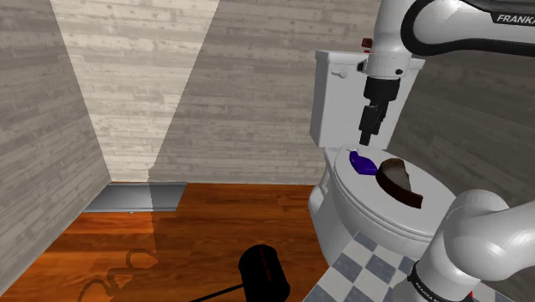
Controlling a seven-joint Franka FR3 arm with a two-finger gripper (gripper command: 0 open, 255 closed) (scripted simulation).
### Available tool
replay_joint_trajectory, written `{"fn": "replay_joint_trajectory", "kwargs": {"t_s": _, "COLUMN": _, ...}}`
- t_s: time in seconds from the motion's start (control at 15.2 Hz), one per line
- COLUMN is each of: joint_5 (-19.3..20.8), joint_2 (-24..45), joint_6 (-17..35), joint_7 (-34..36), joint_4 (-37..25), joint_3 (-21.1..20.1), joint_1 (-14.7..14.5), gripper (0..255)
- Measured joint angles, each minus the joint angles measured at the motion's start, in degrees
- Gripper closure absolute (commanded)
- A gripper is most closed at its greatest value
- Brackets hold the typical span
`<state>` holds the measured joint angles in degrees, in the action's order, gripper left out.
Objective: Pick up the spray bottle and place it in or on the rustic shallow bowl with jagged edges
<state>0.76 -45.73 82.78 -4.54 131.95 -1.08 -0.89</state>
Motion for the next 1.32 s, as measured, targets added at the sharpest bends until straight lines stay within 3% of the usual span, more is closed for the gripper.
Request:
{"fn": "replay_joint_trajectory", "kwargs": {"t_s": 0.33, "joint_5": 1.2, "joint_2": 3.2, "joint_6": 4.0, "joint_7": 0.1, "joint_4": 0.5, "joint_3": 2.2, "joint_1": 1.9, "gripper": 0}}
{"fn": "replay_joint_trajectory", "kwargs": {"t_s": 1.32, "joint_5": 3.9, "joint_2": 23.6, "joint_6": 23.5, "joint_7": -0.4, "joint_4": -1.8, "joint_3": 14.0, "joint_1": 10.1, "gripper": 0}}
